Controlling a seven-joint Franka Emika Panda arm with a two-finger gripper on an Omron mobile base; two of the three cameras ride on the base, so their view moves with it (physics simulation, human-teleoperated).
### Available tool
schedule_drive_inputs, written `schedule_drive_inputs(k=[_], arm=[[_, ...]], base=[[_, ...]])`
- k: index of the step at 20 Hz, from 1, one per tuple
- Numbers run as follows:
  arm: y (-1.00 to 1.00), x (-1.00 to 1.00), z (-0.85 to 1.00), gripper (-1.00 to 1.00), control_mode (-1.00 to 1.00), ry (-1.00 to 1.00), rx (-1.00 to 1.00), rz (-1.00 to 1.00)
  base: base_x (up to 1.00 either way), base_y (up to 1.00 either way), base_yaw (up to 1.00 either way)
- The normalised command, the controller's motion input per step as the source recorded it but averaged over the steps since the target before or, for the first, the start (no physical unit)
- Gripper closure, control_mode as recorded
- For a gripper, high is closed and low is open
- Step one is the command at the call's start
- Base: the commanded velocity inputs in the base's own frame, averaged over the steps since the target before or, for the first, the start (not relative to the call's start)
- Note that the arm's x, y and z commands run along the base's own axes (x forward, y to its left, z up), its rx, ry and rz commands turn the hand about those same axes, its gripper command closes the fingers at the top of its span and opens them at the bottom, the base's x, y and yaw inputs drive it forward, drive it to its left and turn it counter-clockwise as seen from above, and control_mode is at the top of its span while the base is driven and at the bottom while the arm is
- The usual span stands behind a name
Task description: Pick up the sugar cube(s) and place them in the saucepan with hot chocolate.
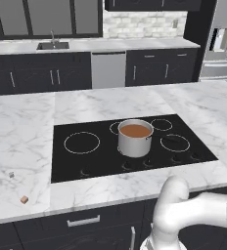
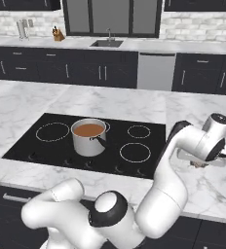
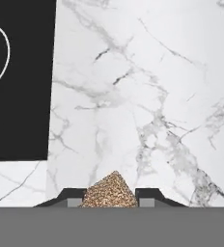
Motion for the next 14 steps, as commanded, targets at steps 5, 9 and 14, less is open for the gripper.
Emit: schedule_drive_inputs(k=[5, 9, 14], arm=[[1.0, 0.0, 0.69, 1.0, -1.0, -0.06, 0.0, 0.15], [1.0, 0.06, 0.48, 1.0, -1.0, -0.02, -0.04, 0.14], [1.0, 0.0, 0.65, 1.0, -1.0, 0.0, -0.07, 0.24]], base=[[0.0, 0.0, 0.0], [0.0, 0.0, 0.0], [0.0, 0.0, 0.0]])
